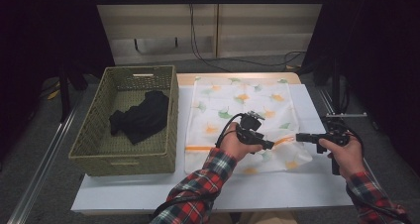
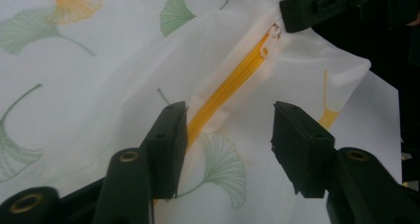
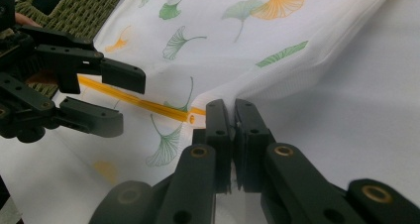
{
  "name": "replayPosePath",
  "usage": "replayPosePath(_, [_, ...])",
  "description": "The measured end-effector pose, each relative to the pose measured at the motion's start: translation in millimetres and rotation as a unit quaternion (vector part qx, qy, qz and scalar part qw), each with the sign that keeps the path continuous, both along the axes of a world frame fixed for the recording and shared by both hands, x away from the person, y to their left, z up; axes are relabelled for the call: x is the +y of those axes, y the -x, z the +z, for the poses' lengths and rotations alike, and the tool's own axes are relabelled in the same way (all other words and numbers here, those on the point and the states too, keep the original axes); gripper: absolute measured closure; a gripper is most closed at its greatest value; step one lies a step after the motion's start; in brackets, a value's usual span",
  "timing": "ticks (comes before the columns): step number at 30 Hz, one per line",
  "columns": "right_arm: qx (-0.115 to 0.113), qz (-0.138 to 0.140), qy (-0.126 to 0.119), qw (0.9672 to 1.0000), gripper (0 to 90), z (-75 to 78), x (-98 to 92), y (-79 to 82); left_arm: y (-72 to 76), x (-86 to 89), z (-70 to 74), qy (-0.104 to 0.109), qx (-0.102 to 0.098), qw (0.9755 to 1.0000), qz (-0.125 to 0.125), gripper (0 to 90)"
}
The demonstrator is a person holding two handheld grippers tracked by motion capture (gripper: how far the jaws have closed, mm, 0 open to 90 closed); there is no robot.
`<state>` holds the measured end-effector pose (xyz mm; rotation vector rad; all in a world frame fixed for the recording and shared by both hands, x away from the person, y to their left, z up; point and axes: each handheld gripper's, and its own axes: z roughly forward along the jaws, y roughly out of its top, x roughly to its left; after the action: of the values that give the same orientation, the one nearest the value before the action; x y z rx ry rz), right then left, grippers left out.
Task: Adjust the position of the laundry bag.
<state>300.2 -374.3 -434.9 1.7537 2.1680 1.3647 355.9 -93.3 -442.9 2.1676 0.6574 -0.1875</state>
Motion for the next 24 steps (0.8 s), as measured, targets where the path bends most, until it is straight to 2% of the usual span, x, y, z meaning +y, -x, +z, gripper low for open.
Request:
replayPosePath(3, [0.000,0.000,-0.001,1.0000,86.6,1.2,0.5,0.1,1.2,-5.2,1.8,-0.003,-0.003,1.0000,-0.006,50.6])
replayPosePath(4, [-0.001,0.001,-0.001,1.0000,86.6,1.1,0.6,-0.1,2.2,-7.6,1.7,0.006,0.001,1.0000,-0.002,51.9])
replayPosePath(6, [-0.001,0.000,-0.002,1.0000,86.6,1.1,1.0,-0.2,2.1,-9.6,2.9,-0.007,-0.003,0.9999,-0.012,52.9])
replayPosePath(7, [-0.001,0.000,-0.002,1.0000,86.6,1.1,1.0,-0.2,2.1,-9.6,2.9,-0.007,-0.003,0.9999,-0.012,53.7])
replayPosePath(9, [-0.001,0.000,-0.007,1.0000,86.6,1.6,1.3,-0.2,2.0,-12.0,2.9,-0.005,-0.001,0.9999,-0.012,56.2])
replayPosePath(10, [-0.004,0.001,-0.008,1.0000,86.6,1.8,1.7,-0.3,2.4,-14.5,2.2,0.007,0.004,1.0000,-0.003,56.5])
replayPosePath(21, [-0.007,0.007,-0.005,0.9999,86.6,2.9,10.0,-1.7,2.5,-24.0,2.8,0.004,0.000,0.9999,-0.015,66.0])
replayPosePath(24, [-0.006,0.007,-0.004,1.0000,86.6,2.4,10.0,-1.9,1.9,-26.0,2.8,0.011,-0.005,0.9998,-0.013,67.3])
